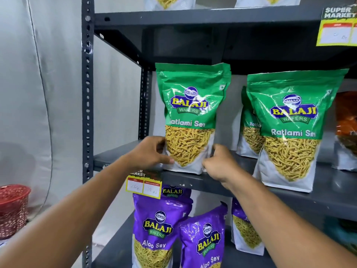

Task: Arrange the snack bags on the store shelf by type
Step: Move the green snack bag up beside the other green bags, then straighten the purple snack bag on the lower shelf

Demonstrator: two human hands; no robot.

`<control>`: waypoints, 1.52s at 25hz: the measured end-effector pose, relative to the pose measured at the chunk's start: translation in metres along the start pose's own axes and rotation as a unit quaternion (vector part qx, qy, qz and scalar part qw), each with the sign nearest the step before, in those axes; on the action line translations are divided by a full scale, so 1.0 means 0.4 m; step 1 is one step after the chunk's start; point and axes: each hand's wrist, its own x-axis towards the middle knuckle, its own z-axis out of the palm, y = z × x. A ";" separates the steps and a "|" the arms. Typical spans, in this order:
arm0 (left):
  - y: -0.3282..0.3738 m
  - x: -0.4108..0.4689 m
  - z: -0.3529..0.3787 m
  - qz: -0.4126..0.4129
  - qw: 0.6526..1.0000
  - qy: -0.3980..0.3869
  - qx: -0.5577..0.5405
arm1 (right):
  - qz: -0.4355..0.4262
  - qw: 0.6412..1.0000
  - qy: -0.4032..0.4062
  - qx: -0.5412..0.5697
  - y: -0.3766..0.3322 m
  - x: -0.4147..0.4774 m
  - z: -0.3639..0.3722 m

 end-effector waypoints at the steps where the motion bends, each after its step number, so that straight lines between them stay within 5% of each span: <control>1: -0.008 -0.006 -0.022 -0.006 1.000 -0.005 -0.010 | -0.009 1.000 -0.007 0.005 -0.007 0.007 0.023; 15: -0.047 -0.034 -0.057 -0.001 1.000 -0.003 -0.024 | -0.041 0.999 -0.018 0.020 -0.002 0.019 0.083; 25: -0.001 -0.200 0.123 -0.056 0.970 0.235 0.000 | -0.158 0.981 -0.065 0.090 0.141 -0.163 -0.053; 32: -0.044 -0.405 0.352 -0.144 0.953 0.263 0.044 | -0.041 0.996 -0.075 0.033 0.429 -0.198 -0.044; 38: -0.237 -0.575 0.572 -0.306 0.929 0.183 -0.101 | 0.084 0.989 -0.122 0.008 0.653 -0.214 0.066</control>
